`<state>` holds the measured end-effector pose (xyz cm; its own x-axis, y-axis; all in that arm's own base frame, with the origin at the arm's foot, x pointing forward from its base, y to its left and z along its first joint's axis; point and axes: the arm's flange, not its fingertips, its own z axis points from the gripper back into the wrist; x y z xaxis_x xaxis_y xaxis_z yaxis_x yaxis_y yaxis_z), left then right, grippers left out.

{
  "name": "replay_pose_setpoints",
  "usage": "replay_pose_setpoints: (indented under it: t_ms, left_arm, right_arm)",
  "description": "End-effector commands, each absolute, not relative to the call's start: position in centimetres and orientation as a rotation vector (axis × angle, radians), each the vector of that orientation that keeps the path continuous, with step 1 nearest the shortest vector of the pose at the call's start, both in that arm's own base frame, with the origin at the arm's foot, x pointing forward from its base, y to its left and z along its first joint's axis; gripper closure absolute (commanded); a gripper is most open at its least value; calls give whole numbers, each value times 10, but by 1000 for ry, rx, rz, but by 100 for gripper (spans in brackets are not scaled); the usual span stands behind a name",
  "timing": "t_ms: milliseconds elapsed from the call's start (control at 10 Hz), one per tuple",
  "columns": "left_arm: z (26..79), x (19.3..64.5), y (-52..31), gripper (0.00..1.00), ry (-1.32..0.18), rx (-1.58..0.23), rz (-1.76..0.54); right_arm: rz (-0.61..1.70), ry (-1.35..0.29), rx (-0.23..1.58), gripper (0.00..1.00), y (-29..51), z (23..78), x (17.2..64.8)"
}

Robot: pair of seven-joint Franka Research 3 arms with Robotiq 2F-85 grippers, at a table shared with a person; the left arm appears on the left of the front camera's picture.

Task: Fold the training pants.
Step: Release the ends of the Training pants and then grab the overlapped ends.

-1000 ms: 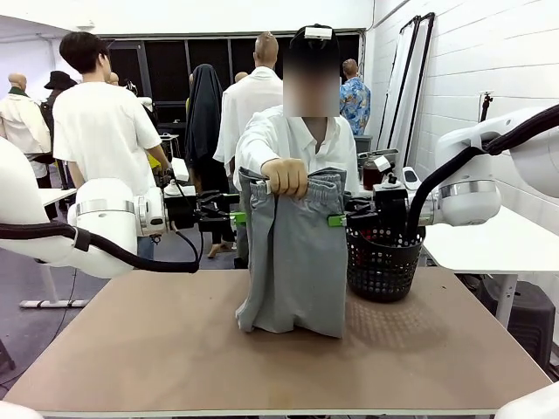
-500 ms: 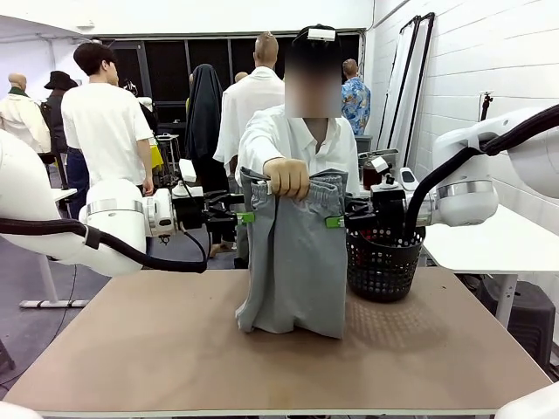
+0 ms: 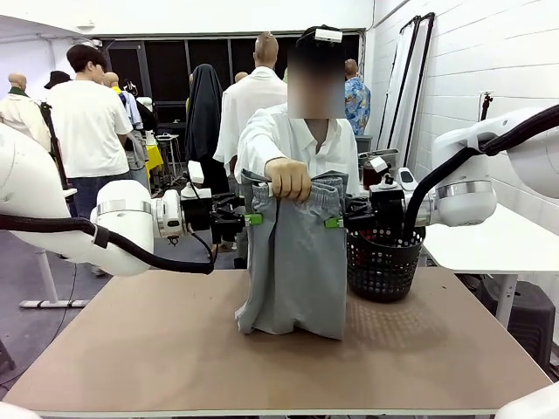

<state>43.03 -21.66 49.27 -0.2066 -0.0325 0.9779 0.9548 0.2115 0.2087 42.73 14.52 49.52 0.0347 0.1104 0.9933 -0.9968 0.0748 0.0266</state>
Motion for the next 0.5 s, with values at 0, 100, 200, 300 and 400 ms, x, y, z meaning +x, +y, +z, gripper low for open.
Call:
replay_pose_setpoints:
  t_ms: [0,100,200,300,400]
  left_arm:
    - [491,435,-225,0,-1460,-952,-1226]
    - [491,436,-226,0,-1451,-958,-1236]
    - [491,437,-229,0,-1440,-967,-1245]
    - [491,438,-232,0,-1421,-987,-1256]
    - [490,439,-235,0,-1399,-999,-1268]
  right_arm:
    - [1187,-1117,1126,0,149,495,422]
    - [1189,-1117,1126,0,149,495,422]
    - [1185,-1125,1140,0,151,495,422]
    - [1179,-1121,1156,0,153,493,423]
    - [1175,-1107,1187,0,153,493,422]
